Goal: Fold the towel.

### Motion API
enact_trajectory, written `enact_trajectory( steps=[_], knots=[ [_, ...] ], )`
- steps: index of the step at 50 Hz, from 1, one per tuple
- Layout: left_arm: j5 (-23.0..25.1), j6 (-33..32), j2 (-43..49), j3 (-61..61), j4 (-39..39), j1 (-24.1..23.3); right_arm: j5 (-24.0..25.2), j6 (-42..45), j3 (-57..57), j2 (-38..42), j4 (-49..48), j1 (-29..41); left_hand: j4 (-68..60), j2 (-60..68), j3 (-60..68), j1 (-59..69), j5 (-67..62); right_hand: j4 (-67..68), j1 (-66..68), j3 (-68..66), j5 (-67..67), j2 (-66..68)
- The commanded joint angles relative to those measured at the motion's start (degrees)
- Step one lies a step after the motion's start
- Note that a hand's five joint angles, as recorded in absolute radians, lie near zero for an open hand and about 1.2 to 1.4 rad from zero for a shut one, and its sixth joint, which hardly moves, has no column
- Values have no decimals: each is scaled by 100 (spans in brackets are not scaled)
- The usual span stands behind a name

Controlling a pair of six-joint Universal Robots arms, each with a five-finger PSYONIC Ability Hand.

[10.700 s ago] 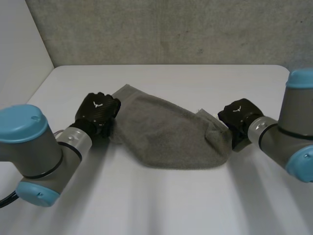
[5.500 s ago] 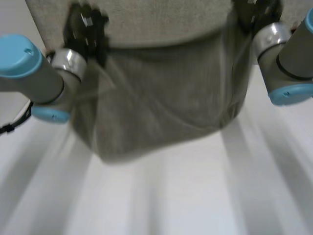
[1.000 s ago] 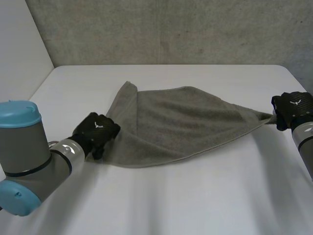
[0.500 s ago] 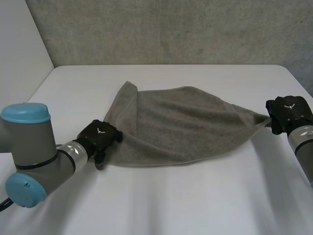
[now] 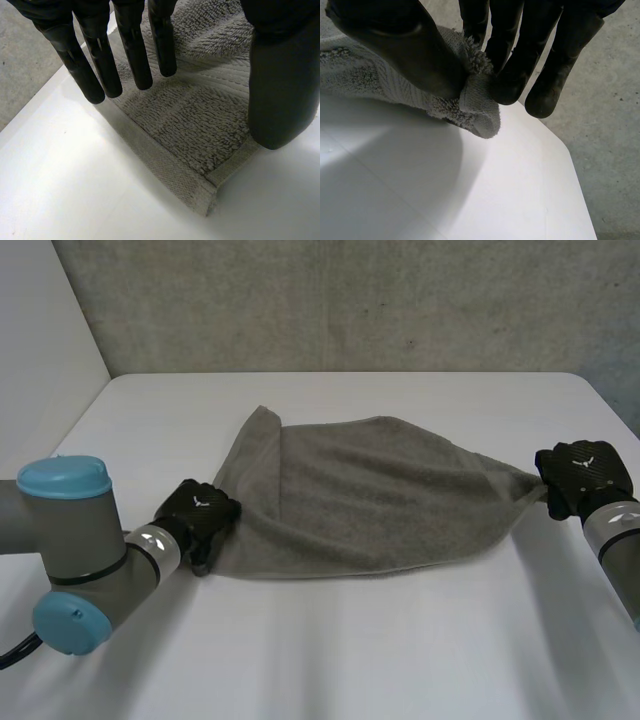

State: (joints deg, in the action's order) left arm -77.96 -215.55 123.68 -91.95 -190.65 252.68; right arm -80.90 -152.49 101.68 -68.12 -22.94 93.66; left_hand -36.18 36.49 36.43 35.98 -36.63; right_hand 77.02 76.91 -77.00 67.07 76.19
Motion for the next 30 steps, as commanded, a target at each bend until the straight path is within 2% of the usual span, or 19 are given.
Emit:
enact_trajectory(
  steps=[1, 9, 16, 30],
  knots=[
    [0, 4, 77, 98, -25, 0, 4, 9, 1, 0, 0, 3, -94, 63, 69, 114, 951, 298, 309, -300, 293, 381],
    [0, 4, 157, 177, -43, 9, 13, 9, 1, 0, 0, 3, -129, 97, 104, 148, 917, 298, 309, -300, 293, 381],
    [0, 13, 253, 291, -52, 9, 13, 9, 1, 0, 0, 3, -733, 701, 708, 753, 312, 298, 309, -300, 293, 381],
    [-26, 83, 209, 353, -236, 44, 22, 18, 10, 9, 0, 82, -751, 719, 726, 771, 294, 298, 309, -300, 293, 381]
  ],
)
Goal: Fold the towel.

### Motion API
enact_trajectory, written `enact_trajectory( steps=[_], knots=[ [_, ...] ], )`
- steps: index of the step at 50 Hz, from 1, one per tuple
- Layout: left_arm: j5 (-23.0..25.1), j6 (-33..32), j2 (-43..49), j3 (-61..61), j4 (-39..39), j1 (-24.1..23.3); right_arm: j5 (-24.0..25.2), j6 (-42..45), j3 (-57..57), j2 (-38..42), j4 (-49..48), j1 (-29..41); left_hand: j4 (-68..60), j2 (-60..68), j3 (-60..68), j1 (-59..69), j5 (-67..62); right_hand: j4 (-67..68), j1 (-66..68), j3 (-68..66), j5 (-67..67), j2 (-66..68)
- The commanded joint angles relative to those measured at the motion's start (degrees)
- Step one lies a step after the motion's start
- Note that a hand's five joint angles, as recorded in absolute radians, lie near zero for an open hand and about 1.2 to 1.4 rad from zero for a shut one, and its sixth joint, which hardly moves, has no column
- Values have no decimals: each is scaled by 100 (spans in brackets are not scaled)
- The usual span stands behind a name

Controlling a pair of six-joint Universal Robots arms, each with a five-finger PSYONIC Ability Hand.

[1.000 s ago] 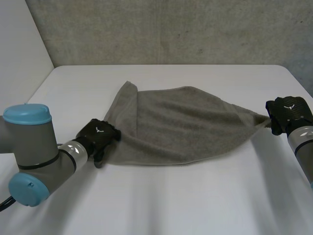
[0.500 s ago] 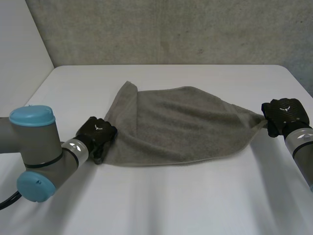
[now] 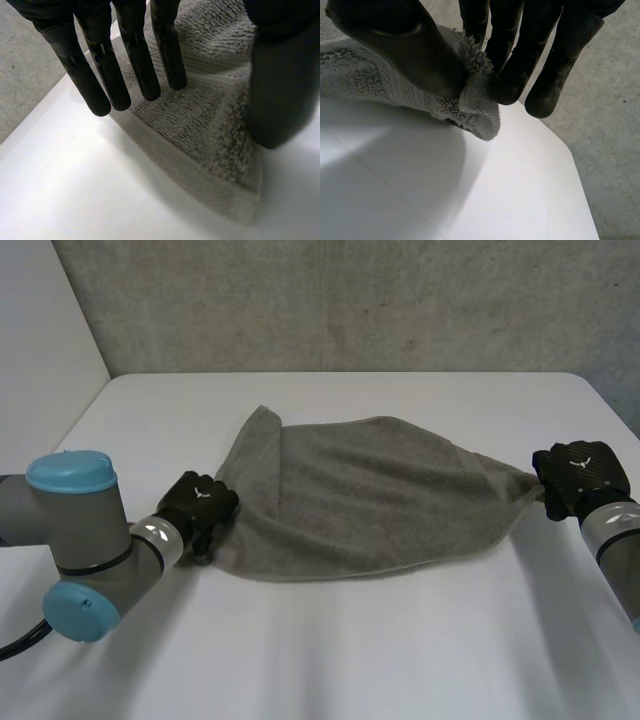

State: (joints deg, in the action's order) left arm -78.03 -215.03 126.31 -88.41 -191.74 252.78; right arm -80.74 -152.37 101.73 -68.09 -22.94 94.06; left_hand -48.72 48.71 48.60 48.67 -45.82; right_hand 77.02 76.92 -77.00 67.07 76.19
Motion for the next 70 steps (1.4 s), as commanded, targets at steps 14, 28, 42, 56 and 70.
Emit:
enact_trajectory(
  steps=[14, 28, 42, 56, 70],
  knots=[
    [-19, 32, -19, -1, -127, 52, 5, 6, -4, 6, 0, 42, 486, -485, -474, -481, 1196, 298, 308, -300, 293, 381],
    [-124, 49, -309, -1, -74, 52, -12, -3, -40, -135, 97, 51, -3128, 3129, 3140, 3133, -2418, 298, 308, -300, 293, 381],
    [-450, 1182, -3154, -72, -57, 227, 294, -38, -1197, -2400, 1842, -28, -3128, 3129, 3140, 3133, -2418, 298, 308, -300, 293, 381],
    [-414, 1052, -3063, 341, 671, 430, 533, 1242, -3273, -1350, 4489, 68, -3128, 3129, 3140, 3133, -2418, 298, 308, -300, 293, 381],
    [-924, -108, -206, 2816, 1420, 272, -346, 2027, -5107, 1023, 4553, 1008, -3128, 3129, 3140, 3133, -2418, 298, 308, -300, 293, 381]
  ],
)
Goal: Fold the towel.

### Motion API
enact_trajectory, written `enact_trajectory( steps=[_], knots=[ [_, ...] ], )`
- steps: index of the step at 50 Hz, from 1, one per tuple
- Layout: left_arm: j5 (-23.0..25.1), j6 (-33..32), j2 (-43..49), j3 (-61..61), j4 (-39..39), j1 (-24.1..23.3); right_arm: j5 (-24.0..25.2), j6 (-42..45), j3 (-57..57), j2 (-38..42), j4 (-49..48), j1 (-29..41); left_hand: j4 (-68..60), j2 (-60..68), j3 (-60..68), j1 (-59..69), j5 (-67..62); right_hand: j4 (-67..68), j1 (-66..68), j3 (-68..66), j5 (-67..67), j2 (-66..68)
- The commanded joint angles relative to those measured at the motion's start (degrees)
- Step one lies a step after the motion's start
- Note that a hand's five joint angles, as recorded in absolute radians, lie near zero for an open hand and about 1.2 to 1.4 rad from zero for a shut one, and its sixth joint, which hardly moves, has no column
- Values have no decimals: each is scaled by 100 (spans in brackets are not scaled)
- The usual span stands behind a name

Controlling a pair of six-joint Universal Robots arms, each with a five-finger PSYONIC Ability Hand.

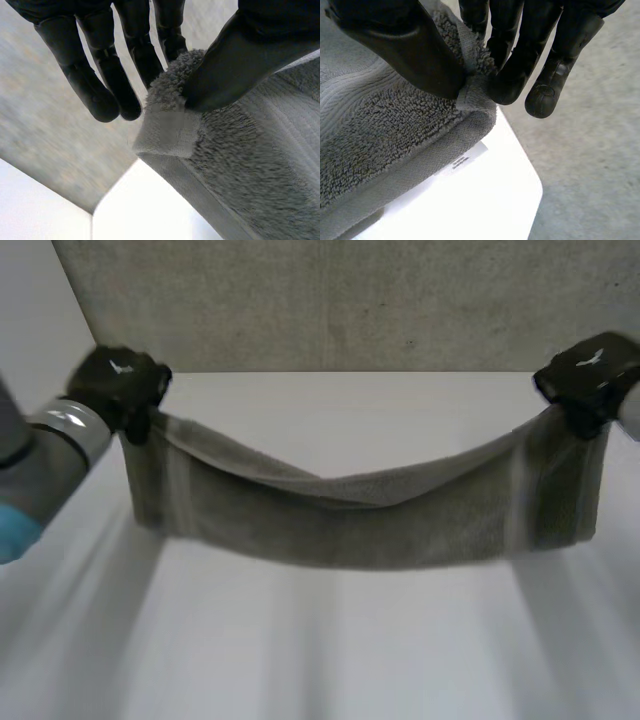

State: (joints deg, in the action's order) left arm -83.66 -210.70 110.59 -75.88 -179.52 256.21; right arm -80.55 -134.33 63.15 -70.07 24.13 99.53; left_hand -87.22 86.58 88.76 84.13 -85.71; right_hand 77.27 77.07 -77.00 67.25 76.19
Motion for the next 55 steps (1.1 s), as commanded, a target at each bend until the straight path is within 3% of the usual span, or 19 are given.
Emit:
enact_trajectory(
  steps=[1, 2, 4, 5, 6, 7, 9, 10, 12, 23, 28, 37, 42, 47, 50, 52, 55],
  knots=[
    [-371, -560, 1534, 1976, 128, -88, -417, 189, -1705, 1450, -346, 541, 722, -658, -876, -413, 1571, 273, 293, -300, 275, 381],
    [-371, -560, 1536, 1980, 127, -88, -418, 188, -1710, 1453, -348, 541, 722, -658, -876, -413, 1571, 273, 293, -300, 275, 381],
    [-353, -377, 1641, 2619, -492, -132, -540, 48, -2323, 1645, -1518, 708, 722, -658, -876, -413, 1571, 273, 293, -300, 275, 381],
    [-353, -375, 1641, 2622, -497, -132, -541, 48, -2325, 1646, -1525, 708, 722, -658, -876, -413, 1571, 273, 293, -300, 275, 381],
    [-353, -97, 1589, 2718, -1132, -150, -654, -22, -2273, 1611, -2439, 743, 722, -658, -876, -413, 1571, 273, 293, -300, 275, 381],
    [-353, -94, 1588, 2719, -1138, -150, -655, -23, -2272, 1611, -2448, 743, 722, -658, -876, -413, 1571, 273, 293, -300, 275, 381],
    [-423, 789, 1239, 2631, -2546, -124, -900, -93, -1696, 1331, -4373, 787, 722, -658, -876, -413, 1571, 273, 293, -300, 275, 381],
    [-423, 793, 1237, 2631, -2553, -124, -901, -93, -1692, 1329, -4382, 787, 722, -658, -876, -413, 1571, 273, 293, -300, 275, 381],
    [-432, 1502, 808, 2395, -2957, -1, -858, -58, -1176, 822, -4918, 761, 722, -658, -876, -413, 1571, 273, 293, -300, 275, 381],
    [192, 1725, 578, 1137, -2140, 96, -426, -93, -207, 582, -3538, 770, 722, -658, -876, -413, 1571, 273, 293, -300, 275, 381],
    [367, 1690, 333, -222, -2070, 131, -32, -111, 783, 416, -2810, 682, 722, -658, -876, -413, 1571, 273, 293, -300, 275, 381],
    [447, 1198, -20, -1764, -2052, 351, 479, -84, 2368, -6, -2651, 550, 722, -658, -876, -413, 1571, 273, 293, -300, 275, 381],
    [675, 583, -732, -2748, -2008, 562, 567, -93, 3142, -701, -2607, 40, 722, -658, -876, -413, 1571, 273, 293, -300, 275, 381],
    [1254, 416, -2310, -3687, -1746, 1026, 645, -172, 3643, -2113, -1942, -687, 722, -658, -876, -413, 1571, 273, 293, -300, 275, 381],
    [1535, 442, -2874, -3802, -1491, 1255, 743, -172, 3608, -2353, -1596, -882, 722, -658, -876, -413, 1571, 273, 293, -300, 275, 381],
    [1658, 451, -2972, -3794, -1368, 1300, 1250, -155, 3372, -2441, -879, -1154, 722, -658, -876, -413, 1571, 273, 293, -300, 275, 381],
    [1730, 477, -2895, -3733, -1332, 1283, 1550, -224, 3117, -2162, -700, -1216, 722, -658, -876, -413, 1571, 273, 293, -300, 275, 381]
  ],
)
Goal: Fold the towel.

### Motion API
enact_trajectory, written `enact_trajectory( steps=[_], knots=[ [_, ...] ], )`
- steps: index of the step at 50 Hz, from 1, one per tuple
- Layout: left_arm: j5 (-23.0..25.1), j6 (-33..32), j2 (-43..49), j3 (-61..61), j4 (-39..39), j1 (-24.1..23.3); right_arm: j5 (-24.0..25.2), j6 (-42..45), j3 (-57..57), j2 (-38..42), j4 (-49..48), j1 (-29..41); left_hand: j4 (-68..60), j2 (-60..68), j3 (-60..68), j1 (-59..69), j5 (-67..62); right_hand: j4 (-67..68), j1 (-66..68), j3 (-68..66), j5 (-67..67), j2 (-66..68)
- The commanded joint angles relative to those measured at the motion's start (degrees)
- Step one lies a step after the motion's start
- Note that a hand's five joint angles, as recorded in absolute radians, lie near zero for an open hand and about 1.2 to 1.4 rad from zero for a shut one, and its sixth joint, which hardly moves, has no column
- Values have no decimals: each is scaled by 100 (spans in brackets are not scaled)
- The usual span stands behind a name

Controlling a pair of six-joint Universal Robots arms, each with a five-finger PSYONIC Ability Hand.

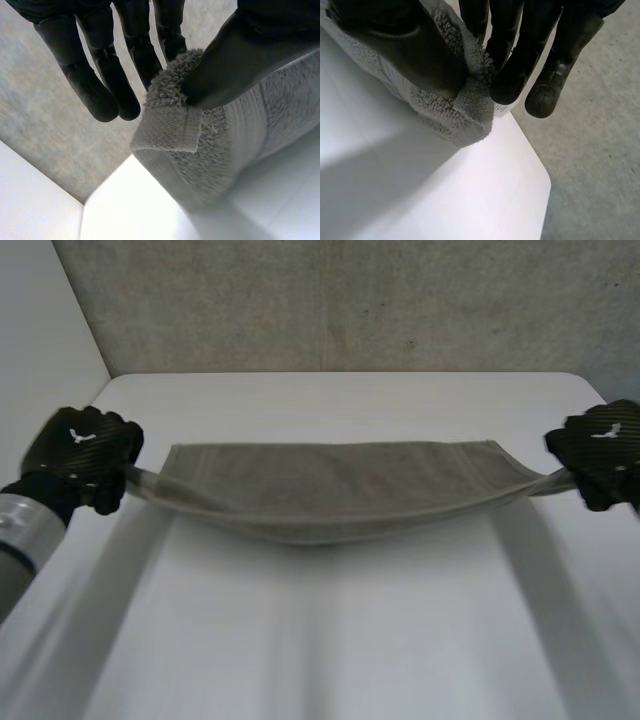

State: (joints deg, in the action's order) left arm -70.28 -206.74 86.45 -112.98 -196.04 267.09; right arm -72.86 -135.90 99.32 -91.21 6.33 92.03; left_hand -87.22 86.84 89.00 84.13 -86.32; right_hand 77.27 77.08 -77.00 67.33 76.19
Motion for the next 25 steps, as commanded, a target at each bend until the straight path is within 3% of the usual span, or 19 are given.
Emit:
enact_trajectory(
  steps=[1, 7, 9, 10, 12, 16, 25],
  knots=[
    [384, 107, -236, 64, 286, 194, 782, -68, -501, -46, 1081, -467, 722, -684, -900, -413, 1632, 273, 292, -300, 267, 381],
    [261, 116, 1208, 628, 286, -43, 695, -217, -1158, 1278, 1073, -248, 722, -684, -900, -413, 1632, 273, 292, -300, 267, 381],
    [-115, 81, 1986, 1109, 277, -393, 589, -252, -1380, 1607, 1081, -71, 722, -684, -900, -413, 1632, 273, 292, -300, 267, 381],
    [-117, 81, 1990, 1111, 277, -394, 458, -287, -1615, 1937, 1073, 112, 722, -684, -900, -413, 1632, 273, 292, -300, 267, 381],
    [-572, 64, 2707, 1688, 277, -517, 309, -305, -1896, 2315, 1055, 279, 722, -684, -900, -413, 1632, 273, 292, -300, 267, 381],
    [-837, 107, 3288, 2330, 286, -596, -210, -428, -2801, 3388, 915, 535, 722, -684, -900, -413, 1632, 273, 292, -300, 267, 381],
    [-1092, 90, 4581, 4009, 286, -807, -598, -868, -3973, 4569, 9, 825, 722, -684, -900, -413, 1632, 273, 292, -300, 267, 381]
  ],
)
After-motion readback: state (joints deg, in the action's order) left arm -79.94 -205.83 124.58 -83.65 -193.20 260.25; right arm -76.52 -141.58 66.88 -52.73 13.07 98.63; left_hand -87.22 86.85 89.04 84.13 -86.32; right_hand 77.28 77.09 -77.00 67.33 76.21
